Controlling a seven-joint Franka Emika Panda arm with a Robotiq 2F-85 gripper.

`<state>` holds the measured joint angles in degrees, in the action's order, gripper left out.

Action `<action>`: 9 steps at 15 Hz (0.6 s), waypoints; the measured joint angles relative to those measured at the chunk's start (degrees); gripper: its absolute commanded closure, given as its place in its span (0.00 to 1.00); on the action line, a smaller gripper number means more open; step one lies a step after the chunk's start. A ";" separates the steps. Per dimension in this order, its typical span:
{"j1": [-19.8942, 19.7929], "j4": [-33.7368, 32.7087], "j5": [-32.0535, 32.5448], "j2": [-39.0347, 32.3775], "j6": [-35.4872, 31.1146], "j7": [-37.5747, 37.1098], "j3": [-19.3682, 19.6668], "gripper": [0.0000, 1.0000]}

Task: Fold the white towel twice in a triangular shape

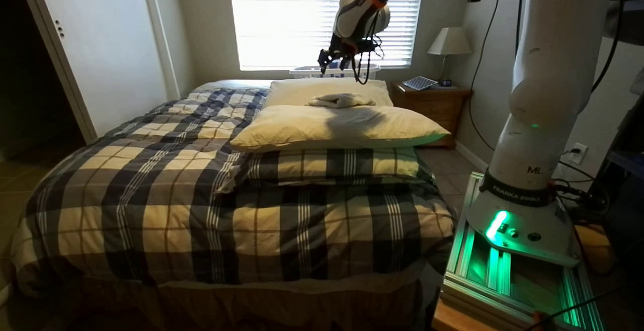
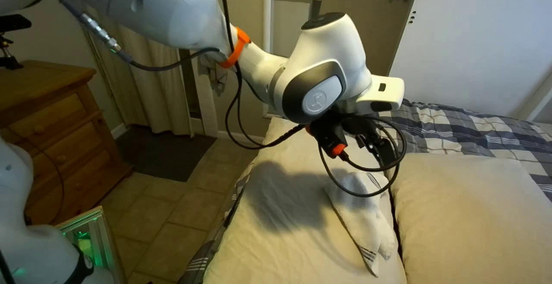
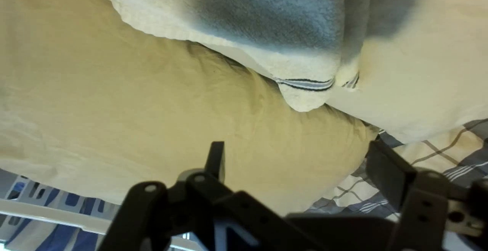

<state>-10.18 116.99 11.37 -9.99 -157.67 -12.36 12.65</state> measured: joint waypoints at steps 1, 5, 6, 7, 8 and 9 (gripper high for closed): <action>0.17 -0.05 0.13 1.43 2.81 -0.01 0.14 0.00; 0.68 -0.33 4.05 8.88 18.44 -2.93 0.21 0.00; 0.69 -0.36 5.56 10.83 22.16 -4.29 0.00 0.00; 0.67 -0.37 6.74 12.66 25.47 -5.43 -0.29 0.00; 0.63 -0.37 7.79 14.34 28.40 -6.50 -0.68 0.00; 0.58 -0.36 9.07 15.79 30.89 -7.95 -1.13 0.00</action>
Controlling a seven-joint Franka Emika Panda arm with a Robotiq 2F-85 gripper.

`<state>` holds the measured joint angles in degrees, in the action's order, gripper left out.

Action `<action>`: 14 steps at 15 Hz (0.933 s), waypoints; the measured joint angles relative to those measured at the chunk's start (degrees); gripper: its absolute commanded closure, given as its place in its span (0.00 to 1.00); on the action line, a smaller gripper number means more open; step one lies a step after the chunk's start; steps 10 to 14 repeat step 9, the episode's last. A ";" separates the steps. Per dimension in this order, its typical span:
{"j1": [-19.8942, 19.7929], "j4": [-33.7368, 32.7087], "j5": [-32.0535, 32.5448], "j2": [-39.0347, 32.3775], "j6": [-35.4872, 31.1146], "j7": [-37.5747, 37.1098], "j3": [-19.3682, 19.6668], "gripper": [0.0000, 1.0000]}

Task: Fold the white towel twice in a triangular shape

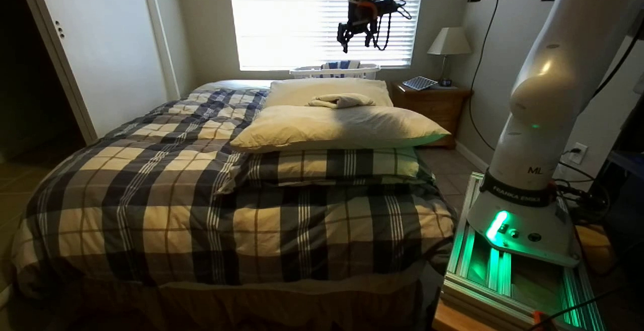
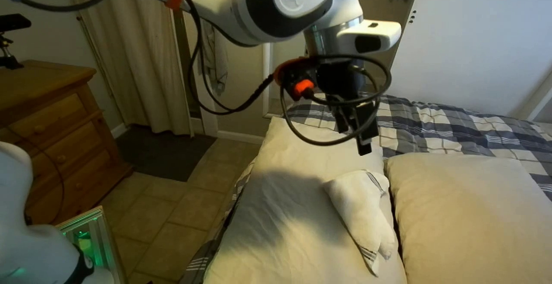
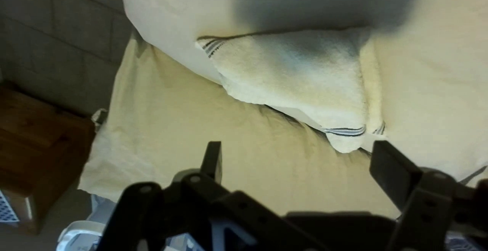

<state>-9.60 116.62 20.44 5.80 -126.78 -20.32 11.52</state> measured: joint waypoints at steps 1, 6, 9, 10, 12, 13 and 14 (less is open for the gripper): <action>-0.08 0.02 1.12 1.23 2.16 -1.48 -0.50 0.00; -0.32 0.09 2.16 2.44 4.52 -3.09 -1.40 0.00; -0.39 0.09 2.16 2.15 4.51 -3.09 -1.40 0.00; -0.39 0.09 2.16 2.15 4.51 -3.09 -1.40 0.00; -0.39 0.09 2.16 2.15 4.51 -3.09 -1.40 0.00; -0.39 0.09 2.16 2.15 4.51 -3.09 -1.40 0.00; -0.39 0.09 2.16 2.15 4.51 -3.09 -1.40 0.00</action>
